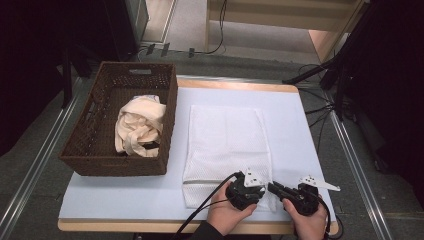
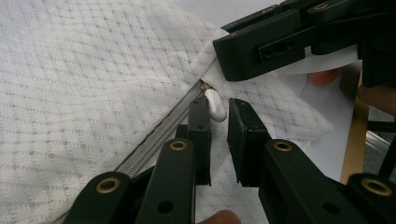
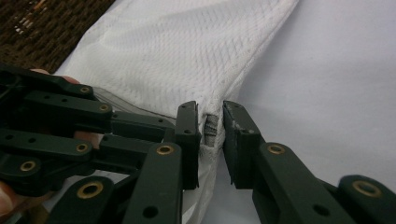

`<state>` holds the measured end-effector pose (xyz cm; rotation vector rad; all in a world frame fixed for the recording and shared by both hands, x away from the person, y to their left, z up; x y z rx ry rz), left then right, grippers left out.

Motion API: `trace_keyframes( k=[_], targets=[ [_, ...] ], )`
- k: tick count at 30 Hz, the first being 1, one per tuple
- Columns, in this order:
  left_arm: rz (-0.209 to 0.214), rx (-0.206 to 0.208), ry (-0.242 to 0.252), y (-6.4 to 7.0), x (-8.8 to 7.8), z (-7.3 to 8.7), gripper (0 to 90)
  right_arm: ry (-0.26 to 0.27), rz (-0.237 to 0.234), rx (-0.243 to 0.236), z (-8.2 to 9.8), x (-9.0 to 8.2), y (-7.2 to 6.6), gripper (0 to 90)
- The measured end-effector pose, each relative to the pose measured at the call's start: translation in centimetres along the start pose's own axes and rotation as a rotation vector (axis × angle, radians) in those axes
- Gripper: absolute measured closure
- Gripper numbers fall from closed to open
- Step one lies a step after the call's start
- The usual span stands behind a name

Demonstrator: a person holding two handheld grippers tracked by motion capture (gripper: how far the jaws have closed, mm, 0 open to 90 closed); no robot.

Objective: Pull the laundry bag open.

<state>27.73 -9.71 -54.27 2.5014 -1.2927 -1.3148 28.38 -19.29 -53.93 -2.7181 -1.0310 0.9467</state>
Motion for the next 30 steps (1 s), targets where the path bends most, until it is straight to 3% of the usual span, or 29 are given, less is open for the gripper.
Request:
trace_keyframes(
  k=[3, 10, 17, 30],
  targets=[
    [0.003, -0.008, 0.003, 0.0, 0.0, 0.0, 79.7, 0.006, -0.022, -0.005, -0.1, -0.1, -0.1, 84.5],
    [0.087, -0.097, 0.002, -0.3, -0.2, -0.3, 76.5, 0.056, -0.042, -0.092, -1.2, -0.4, -1.3, 86.4],
    [0.149, -0.144, 0.039, -0.4, -0.9, -0.8, 86.5, 0.095, -0.028, -0.15, -1.8, -0.8, -2.0, 86.3],
    [0.147, -0.183, 0.035, -0.8, -1.1, -0.9, 87.4, 0.101, 0.035, -0.194, -1.7, -0.9, -2.0, 86.7]
  ],
)
Point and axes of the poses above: each handheld gripper's, and its own axes: x roughly forward along the jaws, z roughly out of its underside, y roughly to its right, the point moved 9 cm from there along x, roughly forward along the jaws, and after that the axes turned 15 degrees about -x, right-handed, at the moved point
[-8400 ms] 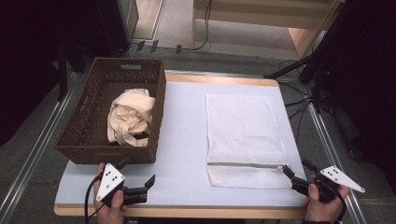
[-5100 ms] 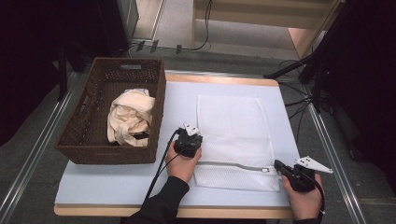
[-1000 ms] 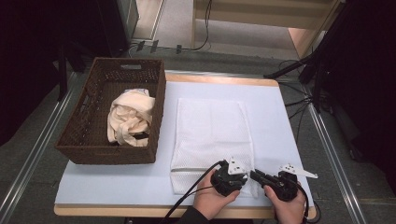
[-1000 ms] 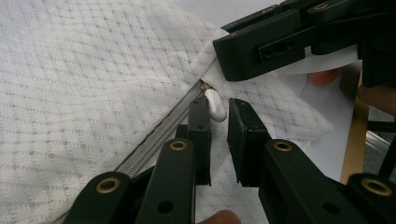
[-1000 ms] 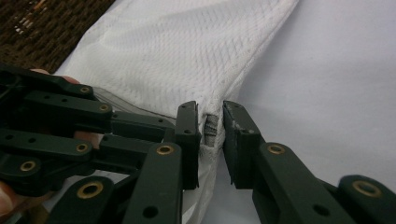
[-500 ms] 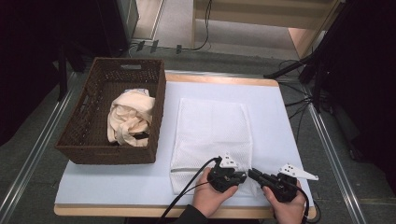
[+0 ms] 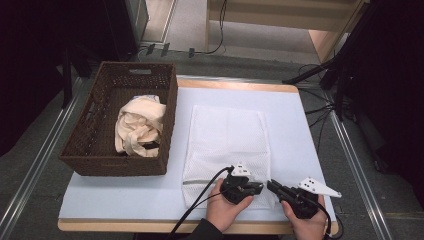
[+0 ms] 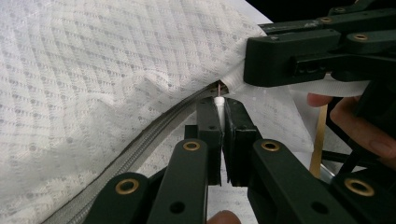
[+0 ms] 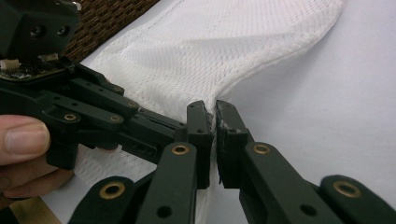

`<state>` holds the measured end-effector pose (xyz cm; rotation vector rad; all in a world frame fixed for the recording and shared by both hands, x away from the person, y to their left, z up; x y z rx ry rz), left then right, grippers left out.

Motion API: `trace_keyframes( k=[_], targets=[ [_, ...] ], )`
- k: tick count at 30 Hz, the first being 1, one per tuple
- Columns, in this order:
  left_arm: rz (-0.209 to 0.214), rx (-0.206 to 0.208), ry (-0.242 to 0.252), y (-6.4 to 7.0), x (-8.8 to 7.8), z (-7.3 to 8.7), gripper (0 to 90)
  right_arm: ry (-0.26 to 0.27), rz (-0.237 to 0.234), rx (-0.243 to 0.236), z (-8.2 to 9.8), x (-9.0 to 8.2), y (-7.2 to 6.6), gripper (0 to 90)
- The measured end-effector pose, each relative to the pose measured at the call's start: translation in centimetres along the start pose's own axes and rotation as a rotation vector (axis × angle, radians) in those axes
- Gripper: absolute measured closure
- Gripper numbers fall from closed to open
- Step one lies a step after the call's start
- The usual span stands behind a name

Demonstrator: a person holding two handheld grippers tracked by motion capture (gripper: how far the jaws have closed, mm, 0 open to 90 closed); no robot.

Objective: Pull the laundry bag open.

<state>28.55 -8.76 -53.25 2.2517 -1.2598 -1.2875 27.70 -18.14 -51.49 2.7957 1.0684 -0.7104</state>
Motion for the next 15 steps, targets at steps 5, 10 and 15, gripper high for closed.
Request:
trace_keyframes(
  k=[5, 10, 15],
  targets=[
    [-0.012, -0.006, 0.0, 0.0, -0.1, 0.1, 87.4, -0.006, 0.002, -0.009, 0.0, 0.1, -0.1, 86.9],
    [-0.035, -0.056, 0.006, -1.0, -0.5, 0.0, 87.5, 0.011, 0.038, -0.007, -0.3, -0.3, 0.3, 87.2],
    [-0.095, -0.047, 0.004, -1.9, -1.3, 0.2, 87.5, 0.026, 0.05, 0.019, -0.2, -0.8, 1.0, 87.2]
  ],
)
Point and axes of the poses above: each handheld gripper's, and its own axes: x roughly forward along the jaws, z roughly out of its underside, y roughly to its right, the point moved 9 cm from there along x, roughly forward along the jaws, and after that the axes turned 15 degrees about -x, right-handed, at the moved point
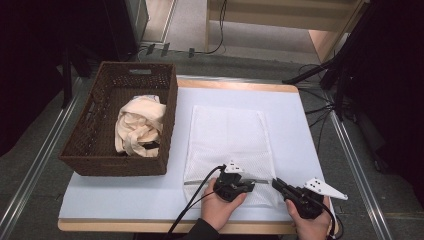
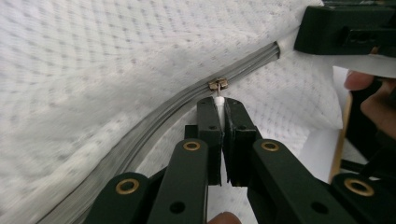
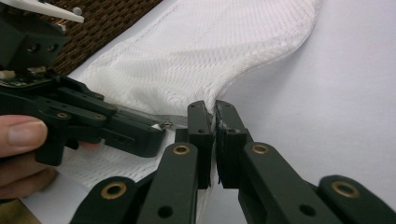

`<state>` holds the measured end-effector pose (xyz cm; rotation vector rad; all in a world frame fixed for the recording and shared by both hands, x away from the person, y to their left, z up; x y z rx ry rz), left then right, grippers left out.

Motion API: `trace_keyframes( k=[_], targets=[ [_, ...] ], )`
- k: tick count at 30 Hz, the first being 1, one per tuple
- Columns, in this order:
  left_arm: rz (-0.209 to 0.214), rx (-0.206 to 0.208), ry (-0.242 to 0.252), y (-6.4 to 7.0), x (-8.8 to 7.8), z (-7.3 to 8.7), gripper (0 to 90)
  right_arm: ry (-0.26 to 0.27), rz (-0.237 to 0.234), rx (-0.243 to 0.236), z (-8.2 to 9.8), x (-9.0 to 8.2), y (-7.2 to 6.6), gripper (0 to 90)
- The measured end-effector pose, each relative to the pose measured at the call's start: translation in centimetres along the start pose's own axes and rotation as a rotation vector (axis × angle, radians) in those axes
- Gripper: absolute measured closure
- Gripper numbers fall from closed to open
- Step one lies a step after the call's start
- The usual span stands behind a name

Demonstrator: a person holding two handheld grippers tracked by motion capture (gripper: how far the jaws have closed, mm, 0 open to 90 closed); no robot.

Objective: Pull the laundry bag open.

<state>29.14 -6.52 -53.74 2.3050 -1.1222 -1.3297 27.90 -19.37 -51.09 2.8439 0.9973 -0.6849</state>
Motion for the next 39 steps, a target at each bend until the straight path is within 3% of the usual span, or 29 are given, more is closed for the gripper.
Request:
trace_keyframes(
  k=[11, 13, 16, 20, 25, 29, 32, 39],
  targets=[
    [-0.043, -0.001, 0.013, -2.1, -2.3, 0.5, 87.4, -0.007, 0.019, 0.005, 0.1, -0.1, 0.4, 87.2],
    [-0.046, 0.021, 0.018, -2.3, -2.8, 0.6, 87.3, -0.006, 0.023, 0.004, 0.1, -0.1, 0.4, 87.2],
    [-0.084, 0.087, 0.008, -2.9, -3.5, 0.9, 87.3, -0.008, 0.02, 0.001, 0.1, -0.1, 0.3, 87.2],
    [-0.079, 0.129, 0.009, -3.1, -4.6, 1.5, 87.3, -0.017, -0.002, -0.016, 0.2, 0.1, -0.2, 87.1],
    [-0.09, 0.097, 0.049, -3.7, -5.4, 1.8, 87.4, -0.024, 0.013, -0.048, 0.0, 0.4, -0.6, 87.2],
    [-0.096, 0.08, 0.051, -4.4, -6.1, 1.6, 87.4, -0.02, 0.022, -0.029, 0.0, 0.1, -0.1, 87.2],
    [-0.131, 0.082, 0.061, -5.2, -6.7, 1.7, 87.3, -0.024, 0.029, -0.021, 0.2, 0.1, 0.1, 87.2],
    [-0.145, 0.05, 0.084, -6.5, -8.4, 1.7, 87.3, -0.029, 0.034, -0.005, 0.4, 0.0, 0.8, 87.2]
  ],
)
Point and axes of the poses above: each handheld gripper's, and its own axes: x roughly forward along the jaws, z roughly out of its underside, y roughly to its right, the point moved 9 cm from there along x, roughly forward along the jaws, and after that the axes turned 15 degrees about -x, right-handed, at the moved point
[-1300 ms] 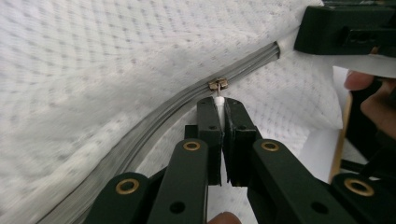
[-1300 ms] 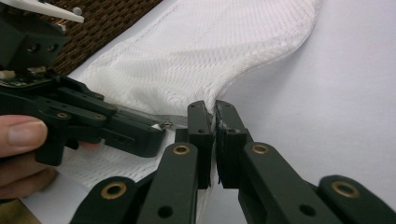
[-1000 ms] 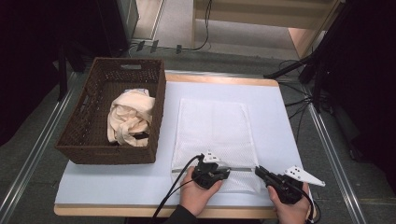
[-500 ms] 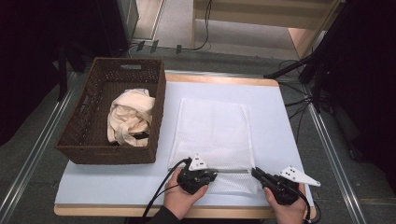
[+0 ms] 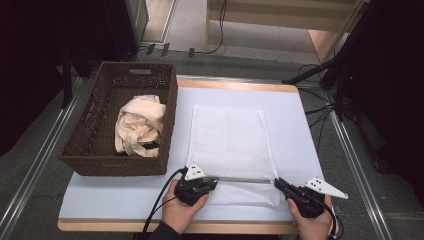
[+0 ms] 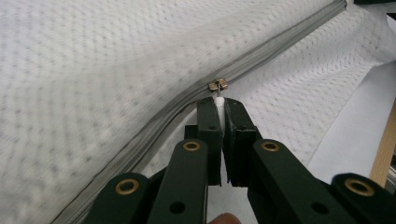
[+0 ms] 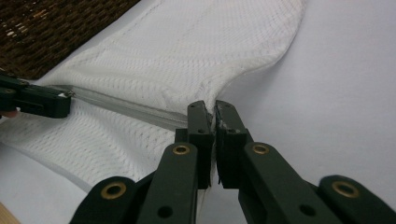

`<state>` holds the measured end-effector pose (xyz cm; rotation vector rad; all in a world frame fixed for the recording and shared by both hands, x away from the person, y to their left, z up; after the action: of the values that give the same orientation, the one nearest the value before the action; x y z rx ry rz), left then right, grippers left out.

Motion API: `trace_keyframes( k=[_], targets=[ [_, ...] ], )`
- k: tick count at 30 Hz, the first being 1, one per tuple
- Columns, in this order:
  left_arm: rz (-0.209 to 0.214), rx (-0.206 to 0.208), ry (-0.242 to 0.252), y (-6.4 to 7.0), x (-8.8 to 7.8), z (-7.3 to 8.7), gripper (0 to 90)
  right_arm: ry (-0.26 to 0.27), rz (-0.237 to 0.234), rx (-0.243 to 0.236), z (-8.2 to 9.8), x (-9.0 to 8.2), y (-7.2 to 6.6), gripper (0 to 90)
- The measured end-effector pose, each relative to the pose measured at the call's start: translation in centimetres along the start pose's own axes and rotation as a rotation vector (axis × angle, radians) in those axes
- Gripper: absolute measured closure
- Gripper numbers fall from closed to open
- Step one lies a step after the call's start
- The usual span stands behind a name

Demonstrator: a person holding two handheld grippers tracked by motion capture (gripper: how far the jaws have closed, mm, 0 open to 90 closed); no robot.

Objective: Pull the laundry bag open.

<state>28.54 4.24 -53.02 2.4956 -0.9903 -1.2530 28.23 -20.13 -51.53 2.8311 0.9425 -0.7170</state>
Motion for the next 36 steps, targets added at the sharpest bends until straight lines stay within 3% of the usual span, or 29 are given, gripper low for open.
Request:
trace_keyframes(
  k=[17, 36],
  targets=[
    [-0.066, -0.037, 0.046, -3.2, -3.9, 0.5, 87.3, -0.003, 0.007, 0.002, 0.2, 0.1, 0.3, 87.2],
    [-0.107, -0.066, 0.061, -5.5, -6.9, 1.6, 87.3, -0.006, -0.004, -0.004, 0.1, 0.1, 0.1, 87.1]
  ],
)
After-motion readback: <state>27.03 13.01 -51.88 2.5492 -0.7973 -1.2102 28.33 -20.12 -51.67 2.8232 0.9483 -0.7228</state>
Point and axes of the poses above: each handheld gripper's, and its own axes: x roughly forward along the jaws, z roughly out of its underside, y roughly to its right, the point moved 9 cm from there along x, roughly forward along the jaws, and after that the axes turned 15 degrees about -x, right-handed, at the moved point
